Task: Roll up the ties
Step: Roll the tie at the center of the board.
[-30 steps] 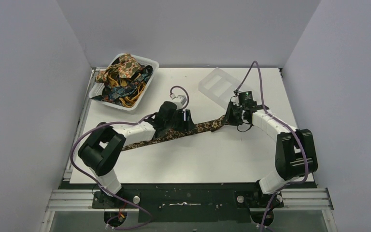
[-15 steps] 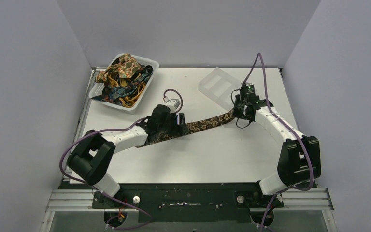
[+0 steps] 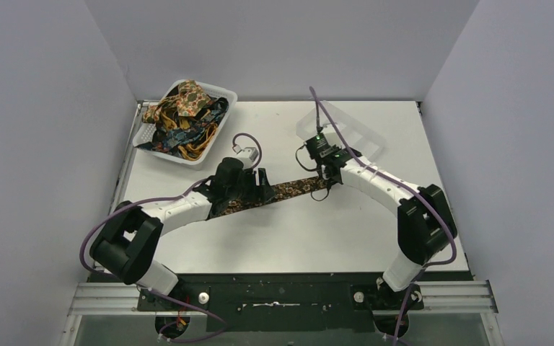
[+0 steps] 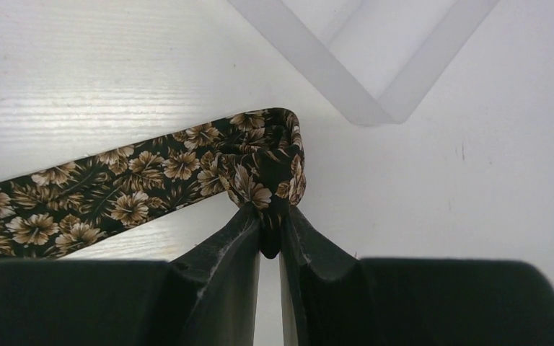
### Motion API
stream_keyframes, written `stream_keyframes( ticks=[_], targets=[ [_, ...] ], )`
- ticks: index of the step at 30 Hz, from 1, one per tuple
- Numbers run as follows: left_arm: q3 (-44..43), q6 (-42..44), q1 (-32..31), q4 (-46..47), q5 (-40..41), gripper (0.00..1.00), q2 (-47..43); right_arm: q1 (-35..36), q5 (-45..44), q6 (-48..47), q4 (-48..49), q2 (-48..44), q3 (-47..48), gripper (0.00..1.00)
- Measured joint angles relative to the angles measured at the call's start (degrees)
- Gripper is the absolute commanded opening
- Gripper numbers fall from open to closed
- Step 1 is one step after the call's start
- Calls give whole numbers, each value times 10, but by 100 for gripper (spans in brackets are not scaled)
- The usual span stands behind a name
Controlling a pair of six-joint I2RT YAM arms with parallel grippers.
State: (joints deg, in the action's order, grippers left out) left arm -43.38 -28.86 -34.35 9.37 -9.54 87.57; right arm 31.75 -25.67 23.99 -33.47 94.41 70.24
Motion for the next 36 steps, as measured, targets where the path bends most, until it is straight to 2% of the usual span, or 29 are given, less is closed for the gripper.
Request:
stream_keyframes(
  ticks=[5,15,24,29,36],
  targets=[
    [14,-8,10,4,-2,60,-19,39,-65,-37,1,38,3,14],
    [17,-12,16,7,-2,60,-35,51,-159,-123,39,61,4,13],
    [48,-25,16,16,3,60,-47,59,-187,-148,85,75,-3,12],
    [89,-49,16,16,32,60,-97,74,-191,-146,99,103,-3,11],
    [102,-67,20,14,85,60,-161,83,-185,-143,103,127,-3,12]
  ],
)
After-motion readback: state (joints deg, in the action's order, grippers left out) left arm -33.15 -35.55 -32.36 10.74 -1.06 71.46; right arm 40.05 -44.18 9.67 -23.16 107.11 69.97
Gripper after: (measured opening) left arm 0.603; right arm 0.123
